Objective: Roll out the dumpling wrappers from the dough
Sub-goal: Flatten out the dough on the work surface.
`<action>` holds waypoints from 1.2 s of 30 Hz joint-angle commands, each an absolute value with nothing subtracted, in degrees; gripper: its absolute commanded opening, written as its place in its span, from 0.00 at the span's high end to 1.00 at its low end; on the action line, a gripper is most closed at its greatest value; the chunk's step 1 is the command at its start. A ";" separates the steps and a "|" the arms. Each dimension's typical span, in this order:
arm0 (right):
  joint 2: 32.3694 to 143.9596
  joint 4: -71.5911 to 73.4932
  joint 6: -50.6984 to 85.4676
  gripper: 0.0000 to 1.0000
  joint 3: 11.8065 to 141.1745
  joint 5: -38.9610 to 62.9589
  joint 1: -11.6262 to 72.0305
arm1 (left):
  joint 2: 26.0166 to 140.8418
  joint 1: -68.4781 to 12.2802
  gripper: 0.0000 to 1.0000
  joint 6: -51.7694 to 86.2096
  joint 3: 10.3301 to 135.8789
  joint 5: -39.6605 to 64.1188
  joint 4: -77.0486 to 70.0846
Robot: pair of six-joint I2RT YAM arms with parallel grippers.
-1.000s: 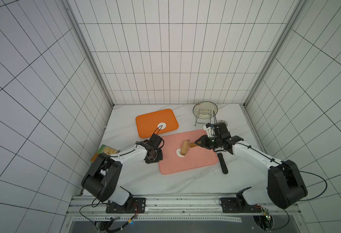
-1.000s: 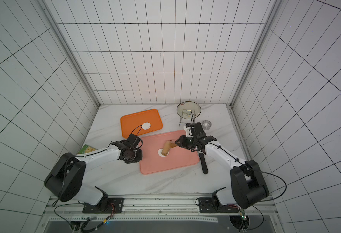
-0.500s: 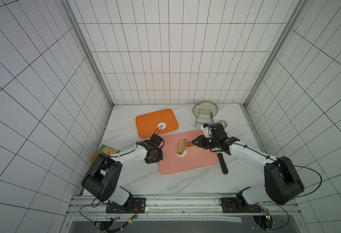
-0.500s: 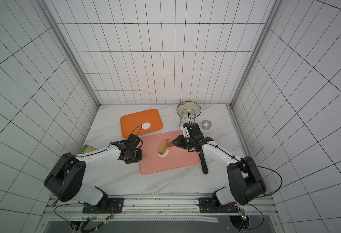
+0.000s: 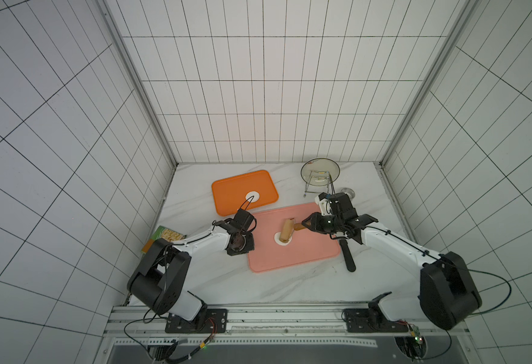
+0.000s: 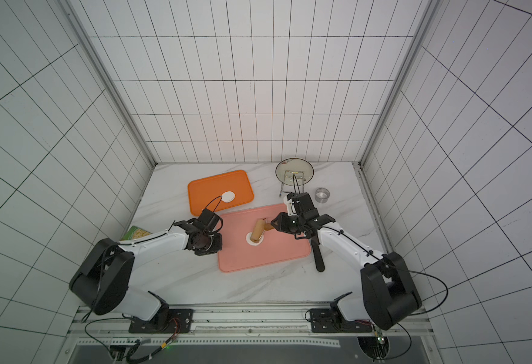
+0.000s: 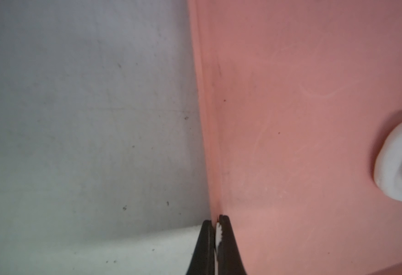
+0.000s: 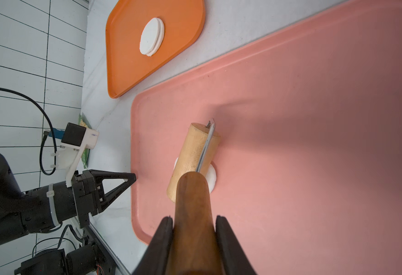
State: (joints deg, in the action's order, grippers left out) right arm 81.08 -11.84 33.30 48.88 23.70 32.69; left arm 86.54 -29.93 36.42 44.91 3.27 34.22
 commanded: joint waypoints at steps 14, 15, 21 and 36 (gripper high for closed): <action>80.52 -28.04 28.79 1.00 44.06 18.00 27.70 | 87.54 -30.41 1.00 35.55 46.06 3.07 32.08; 80.55 -27.80 28.95 1.00 43.83 18.17 27.77 | 87.54 -30.41 1.00 35.53 46.10 3.00 32.08; 87.16 -22.69 30.80 1.00 44.02 18.43 31.13 | 87.98 -30.56 1.00 35.60 46.10 3.49 31.75; 80.37 -26.16 29.28 1.00 41.31 16.61 27.15 | 86.95 -30.24 1.00 35.64 45.81 2.72 32.43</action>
State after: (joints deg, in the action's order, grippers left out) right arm 80.20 -8.05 34.22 45.67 27.77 28.80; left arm 86.78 -29.95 36.47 45.25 3.16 34.65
